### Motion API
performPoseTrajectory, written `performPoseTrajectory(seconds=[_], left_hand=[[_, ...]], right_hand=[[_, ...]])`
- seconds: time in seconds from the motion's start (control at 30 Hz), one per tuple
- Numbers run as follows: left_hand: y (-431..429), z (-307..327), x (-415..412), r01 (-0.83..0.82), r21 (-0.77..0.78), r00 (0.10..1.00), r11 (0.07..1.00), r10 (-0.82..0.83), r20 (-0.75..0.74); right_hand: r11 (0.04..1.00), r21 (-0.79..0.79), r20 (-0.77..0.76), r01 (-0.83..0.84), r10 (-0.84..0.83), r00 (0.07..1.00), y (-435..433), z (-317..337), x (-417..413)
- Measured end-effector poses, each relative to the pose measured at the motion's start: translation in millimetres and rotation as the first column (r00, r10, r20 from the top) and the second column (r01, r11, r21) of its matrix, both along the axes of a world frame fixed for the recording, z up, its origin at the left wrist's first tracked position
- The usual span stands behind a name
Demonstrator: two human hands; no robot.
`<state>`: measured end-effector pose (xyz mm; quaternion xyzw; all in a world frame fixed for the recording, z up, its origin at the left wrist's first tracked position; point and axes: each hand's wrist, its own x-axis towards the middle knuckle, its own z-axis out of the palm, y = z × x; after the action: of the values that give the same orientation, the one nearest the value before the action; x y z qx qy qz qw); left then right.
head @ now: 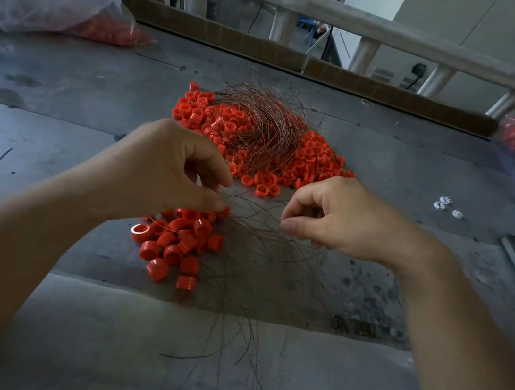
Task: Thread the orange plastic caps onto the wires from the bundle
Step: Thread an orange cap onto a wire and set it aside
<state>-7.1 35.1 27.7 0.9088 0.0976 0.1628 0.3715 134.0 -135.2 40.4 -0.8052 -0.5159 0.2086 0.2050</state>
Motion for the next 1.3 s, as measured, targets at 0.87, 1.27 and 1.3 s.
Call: performPoseTrajectory(seconds=[0.87,1.27,1.3], left_hand=[[34,-40,52,-0.309,0.256,0.945,0.916,0.325,-0.022],[34,-39,51,-0.304,0.351,0.947,0.886,0.322,0.007],[34,-38,50,-0.316,0.348,0.944,0.883,0.329,0.022]], right_hand=[[0.941,0.216,0.143,0.262,-0.296,0.944,0,-1,10],[0.865,0.271,0.122,0.423,-0.466,0.876,-1,-5,25],[0.863,0.273,0.128,0.424,-0.470,0.873,-1,-6,25]])
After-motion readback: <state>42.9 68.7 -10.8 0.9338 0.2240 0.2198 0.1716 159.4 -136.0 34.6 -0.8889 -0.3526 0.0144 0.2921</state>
